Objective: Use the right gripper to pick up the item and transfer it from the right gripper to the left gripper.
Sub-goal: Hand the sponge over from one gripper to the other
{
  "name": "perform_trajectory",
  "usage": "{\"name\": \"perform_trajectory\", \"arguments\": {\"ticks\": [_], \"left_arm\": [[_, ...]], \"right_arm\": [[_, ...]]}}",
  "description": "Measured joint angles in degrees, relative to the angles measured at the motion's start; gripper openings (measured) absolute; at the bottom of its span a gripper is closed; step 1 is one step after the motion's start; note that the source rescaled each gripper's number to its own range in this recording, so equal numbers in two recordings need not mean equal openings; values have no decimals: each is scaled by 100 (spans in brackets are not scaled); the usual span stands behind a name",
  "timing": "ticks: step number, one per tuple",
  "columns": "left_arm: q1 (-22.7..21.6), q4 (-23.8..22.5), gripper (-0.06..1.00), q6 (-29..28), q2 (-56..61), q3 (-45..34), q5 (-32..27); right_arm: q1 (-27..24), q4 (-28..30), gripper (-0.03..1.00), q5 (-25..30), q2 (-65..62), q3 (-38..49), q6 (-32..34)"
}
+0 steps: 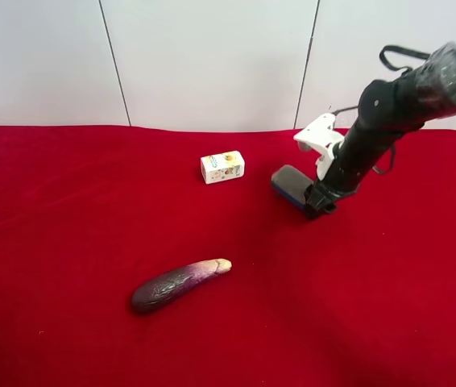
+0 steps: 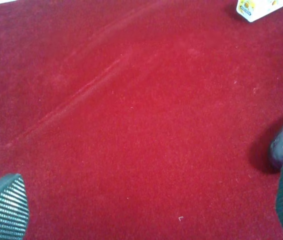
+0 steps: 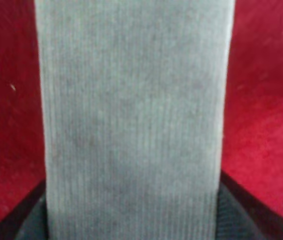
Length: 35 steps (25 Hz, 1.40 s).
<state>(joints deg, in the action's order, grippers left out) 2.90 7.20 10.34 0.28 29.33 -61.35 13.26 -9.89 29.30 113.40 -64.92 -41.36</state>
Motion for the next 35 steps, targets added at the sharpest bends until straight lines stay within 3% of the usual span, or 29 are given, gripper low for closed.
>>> {"name": "perform_trajectory", "arguments": {"ticks": [11, 17, 22, 27, 31, 35], "left_arm": [[0, 0, 100, 0, 0, 0, 0], [0, 0, 100, 0, 0, 0, 0], [0, 0, 100, 0, 0, 0, 0], [0, 0, 100, 0, 0, 0, 0], [0, 0, 100, 0, 0, 0, 0], [0, 0, 100, 0, 0, 0, 0]], "right_arm": [[872, -74, 0, -348, -926, 0, -40], [1685, -80, 0, -1076, -1198, 0, -46], [2240, -80, 0, -2253, -1206, 179, -57], [2467, -32, 0, -4124, -1209, 828, -57], [2538, 342, 0, -5519, -1209, 1418, 185], [2538, 780, 0, -6294, -1209, 1662, 737]]}}
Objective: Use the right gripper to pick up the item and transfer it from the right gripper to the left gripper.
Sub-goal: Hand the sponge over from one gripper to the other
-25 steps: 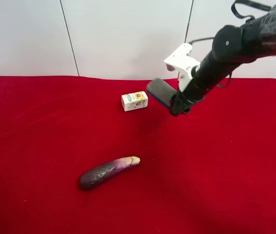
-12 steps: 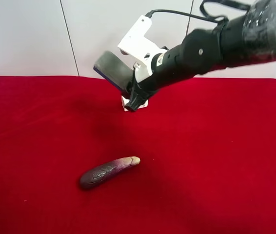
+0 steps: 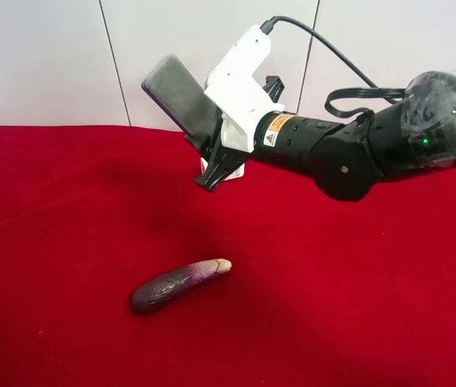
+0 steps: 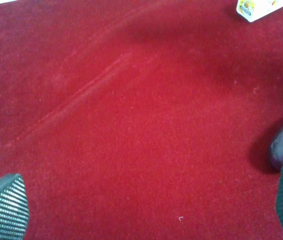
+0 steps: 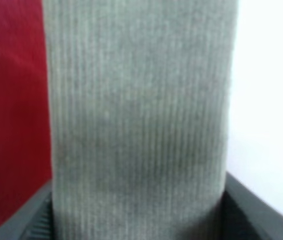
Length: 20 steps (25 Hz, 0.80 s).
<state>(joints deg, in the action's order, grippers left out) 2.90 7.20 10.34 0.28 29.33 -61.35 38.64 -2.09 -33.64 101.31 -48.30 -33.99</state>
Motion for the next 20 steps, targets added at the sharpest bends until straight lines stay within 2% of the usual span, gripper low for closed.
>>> {"name": "perform_trajectory", "arguments": {"ticks": [5, 20], "left_arm": [[0, 0, 100, 0, 0, 0, 0], [0, 0, 100, 0, 0, 0, 0]], "right_arm": [[10, 335, 0, -274, 67, 14, 237], [10, 336, 0, -268, 206, 14, 272]]}}
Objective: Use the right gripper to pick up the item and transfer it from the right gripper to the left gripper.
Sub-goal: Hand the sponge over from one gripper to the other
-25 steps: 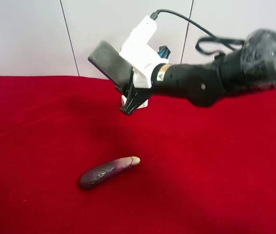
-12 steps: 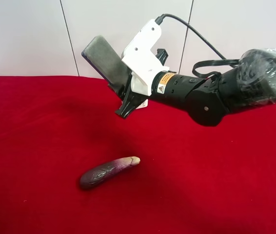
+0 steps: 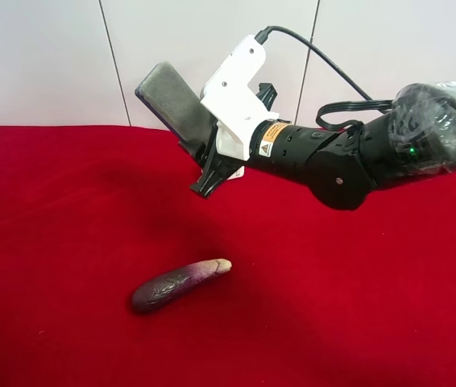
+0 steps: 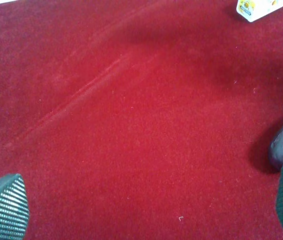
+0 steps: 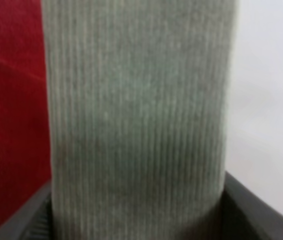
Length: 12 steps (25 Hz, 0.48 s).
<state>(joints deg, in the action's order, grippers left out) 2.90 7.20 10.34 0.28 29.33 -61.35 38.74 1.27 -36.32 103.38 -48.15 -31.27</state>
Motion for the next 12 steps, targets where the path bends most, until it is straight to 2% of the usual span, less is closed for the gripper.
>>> {"name": "perform_trajectory", "arguments": {"ticks": [12], "left_arm": [[0, 0, 100, 0, 0, 0, 0]], "right_arm": [[0, 0, 0, 0, 0, 0, 0]]}}
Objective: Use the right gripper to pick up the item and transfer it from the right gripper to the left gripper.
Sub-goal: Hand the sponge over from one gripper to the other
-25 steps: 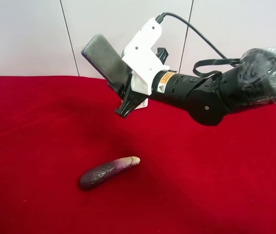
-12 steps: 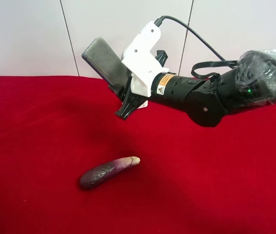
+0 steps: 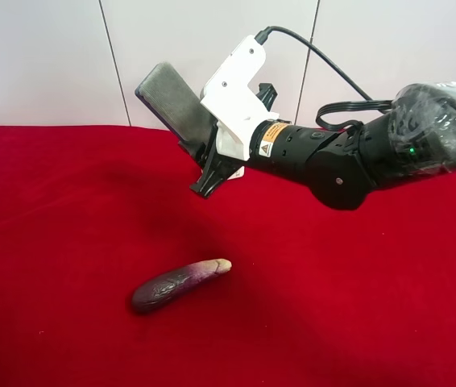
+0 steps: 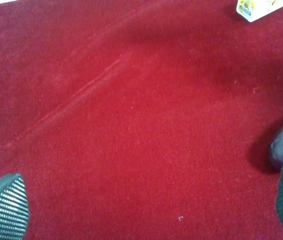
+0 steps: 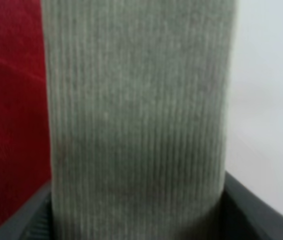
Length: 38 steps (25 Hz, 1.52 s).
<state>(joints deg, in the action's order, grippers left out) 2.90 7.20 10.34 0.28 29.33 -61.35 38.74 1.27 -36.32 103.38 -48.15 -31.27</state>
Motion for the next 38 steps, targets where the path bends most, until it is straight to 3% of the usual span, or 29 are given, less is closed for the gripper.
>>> {"name": "perform_trajectory", "arguments": {"ticks": [11, 19, 24, 29, 38], "left_arm": [[0, 98, 100, -135, -8, 13, 77], [0, 1600, 100, -213, -1236, 158, 1277], [0, 2065, 100, 394, -2681, 595, 1608], [0, 2206, 100, 901, -4219, 1453, 1432], [0, 2326, 100, 955, -5954, 2943, 753]], "right_arm": [[0, 0, 0, 0, 0, 0, 0], [0, 0, 0, 0, 0, 0, 0], [0, 0, 0, 0, 0, 0, 0], [0, 0, 0, 0, 0, 0, 0], [0, 0, 0, 0, 0, 0, 0]]}}
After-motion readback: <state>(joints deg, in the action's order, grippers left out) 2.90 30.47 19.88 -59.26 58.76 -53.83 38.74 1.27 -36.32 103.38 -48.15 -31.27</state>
